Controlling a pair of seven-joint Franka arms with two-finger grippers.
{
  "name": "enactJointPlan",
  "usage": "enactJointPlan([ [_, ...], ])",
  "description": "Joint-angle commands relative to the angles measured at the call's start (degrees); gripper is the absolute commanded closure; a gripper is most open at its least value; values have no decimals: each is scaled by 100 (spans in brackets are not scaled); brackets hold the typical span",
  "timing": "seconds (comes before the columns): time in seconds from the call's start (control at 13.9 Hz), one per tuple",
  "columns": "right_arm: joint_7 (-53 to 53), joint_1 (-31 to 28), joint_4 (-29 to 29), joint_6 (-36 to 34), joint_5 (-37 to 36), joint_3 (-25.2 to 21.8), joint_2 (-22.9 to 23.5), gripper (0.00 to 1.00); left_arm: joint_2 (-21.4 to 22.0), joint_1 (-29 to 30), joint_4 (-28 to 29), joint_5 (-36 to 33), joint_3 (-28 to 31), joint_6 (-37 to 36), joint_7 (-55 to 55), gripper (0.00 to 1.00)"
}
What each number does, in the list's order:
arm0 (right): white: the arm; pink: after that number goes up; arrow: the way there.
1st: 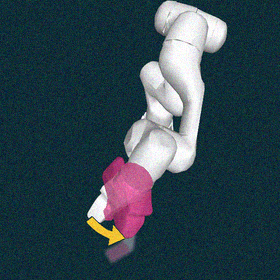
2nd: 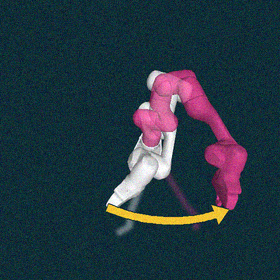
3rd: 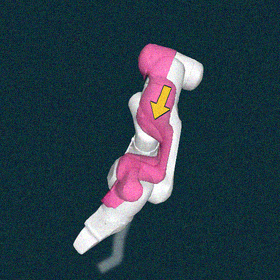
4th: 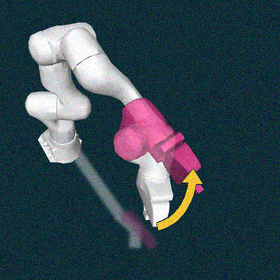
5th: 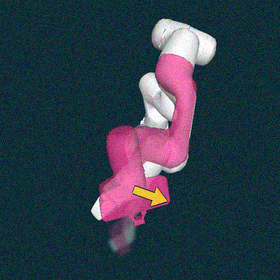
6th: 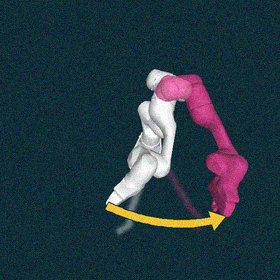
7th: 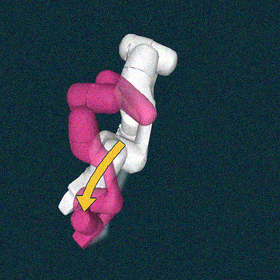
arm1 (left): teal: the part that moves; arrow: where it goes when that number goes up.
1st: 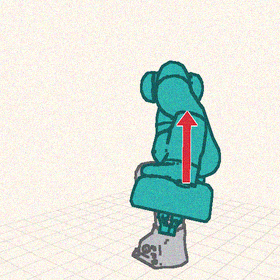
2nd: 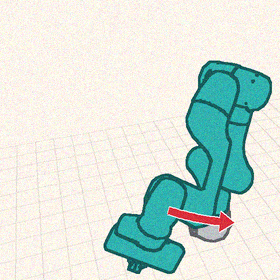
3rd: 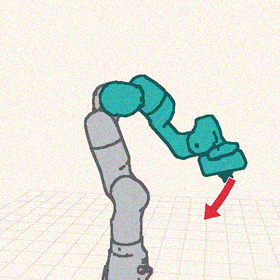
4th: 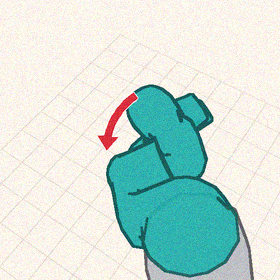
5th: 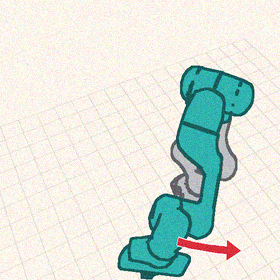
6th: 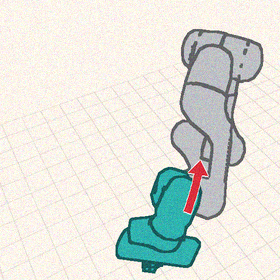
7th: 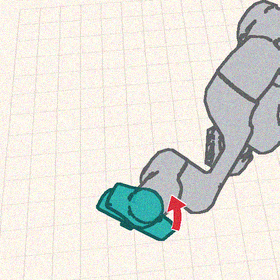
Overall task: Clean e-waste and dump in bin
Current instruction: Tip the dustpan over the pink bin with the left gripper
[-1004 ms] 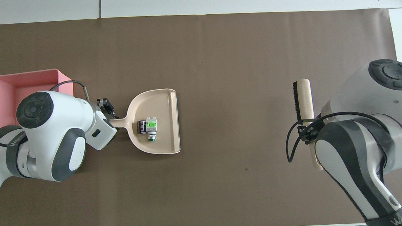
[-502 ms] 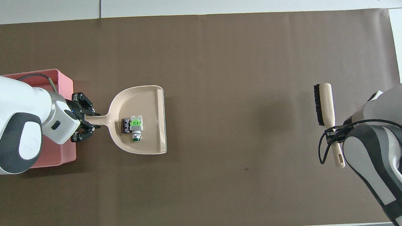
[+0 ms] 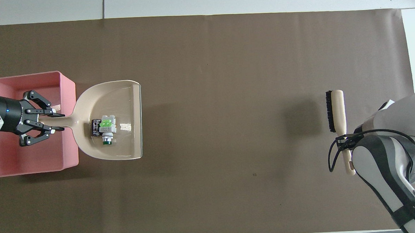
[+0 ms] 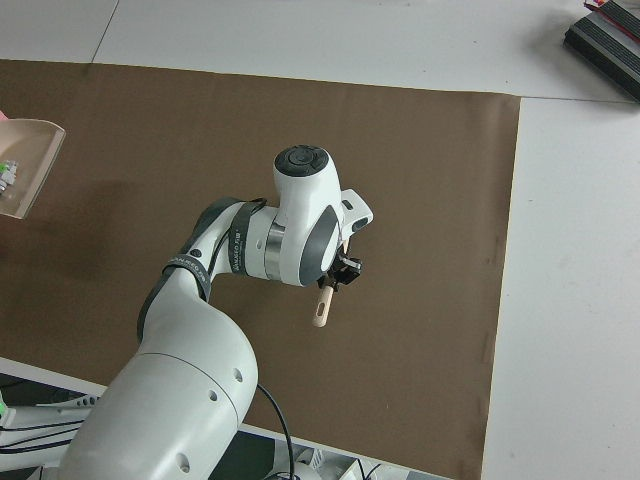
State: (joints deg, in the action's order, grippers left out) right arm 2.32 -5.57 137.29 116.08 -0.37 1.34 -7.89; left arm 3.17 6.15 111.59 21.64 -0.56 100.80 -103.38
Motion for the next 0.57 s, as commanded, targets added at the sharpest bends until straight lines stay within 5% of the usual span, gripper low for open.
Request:
enactJointPlan([
  [0.0, 181, -251, 193, 99, -252, 69, -195, 100, -184, 517, -513, 314, -23, -594, -559, 100],
  [0.22, 260, -480, 193, 275, -376, 77, -54, 100, -606, 887, -1366, 341, -5, -1149, -683, 100],
  [0.5, 321, -480, 193, 292, -376, 77, -46, 99, -685, 1546, -1719, 341, -5, -1335, -902, 100],
])
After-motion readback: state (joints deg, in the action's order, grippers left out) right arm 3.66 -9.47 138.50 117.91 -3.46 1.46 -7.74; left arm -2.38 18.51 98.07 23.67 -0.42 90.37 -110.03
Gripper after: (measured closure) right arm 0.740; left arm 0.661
